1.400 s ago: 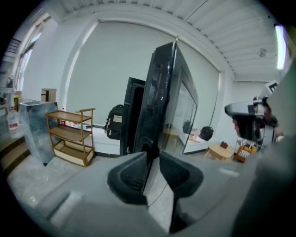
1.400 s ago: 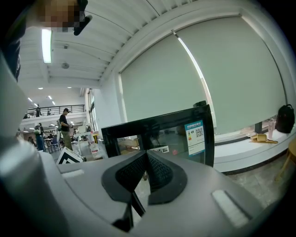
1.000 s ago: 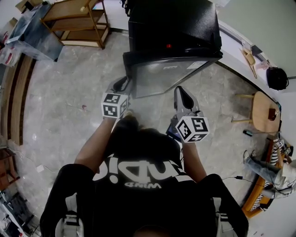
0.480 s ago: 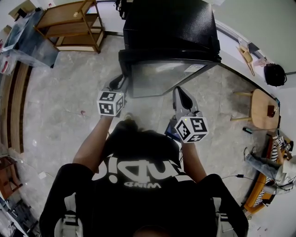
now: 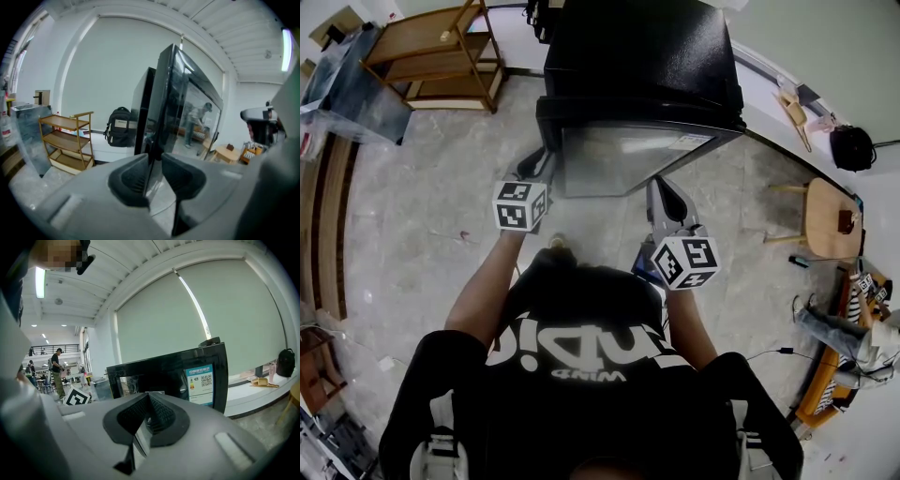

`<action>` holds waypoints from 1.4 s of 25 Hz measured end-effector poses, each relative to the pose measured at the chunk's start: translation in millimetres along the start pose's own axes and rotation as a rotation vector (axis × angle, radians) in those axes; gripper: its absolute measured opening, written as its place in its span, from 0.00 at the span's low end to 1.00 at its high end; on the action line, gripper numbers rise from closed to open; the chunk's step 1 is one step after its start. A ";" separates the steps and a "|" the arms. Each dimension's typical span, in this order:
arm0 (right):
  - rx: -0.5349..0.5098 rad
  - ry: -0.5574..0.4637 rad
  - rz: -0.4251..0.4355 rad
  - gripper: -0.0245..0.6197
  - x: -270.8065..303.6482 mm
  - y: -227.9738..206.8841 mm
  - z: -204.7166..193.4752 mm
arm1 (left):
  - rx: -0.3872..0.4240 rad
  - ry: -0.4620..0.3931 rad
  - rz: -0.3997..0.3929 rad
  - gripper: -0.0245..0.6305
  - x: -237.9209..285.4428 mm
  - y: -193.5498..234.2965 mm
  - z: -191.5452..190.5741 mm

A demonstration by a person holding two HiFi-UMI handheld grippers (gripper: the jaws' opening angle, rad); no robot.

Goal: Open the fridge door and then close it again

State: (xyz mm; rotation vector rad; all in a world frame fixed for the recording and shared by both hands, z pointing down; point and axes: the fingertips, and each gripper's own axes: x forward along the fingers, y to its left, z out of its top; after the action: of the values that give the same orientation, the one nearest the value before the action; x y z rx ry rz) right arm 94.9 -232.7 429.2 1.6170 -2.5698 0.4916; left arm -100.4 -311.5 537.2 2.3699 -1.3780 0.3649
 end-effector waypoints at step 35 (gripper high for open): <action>0.014 0.004 -0.046 0.04 14.9 -24.7 2.5 | 0.003 0.000 0.011 0.17 43.7 22.8 21.8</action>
State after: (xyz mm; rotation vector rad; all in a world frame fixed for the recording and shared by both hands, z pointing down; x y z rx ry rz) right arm 110.4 -256.2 435.9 1.6743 -2.5254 0.5100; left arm -98.2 -365.3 539.5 2.3652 -1.3918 0.3701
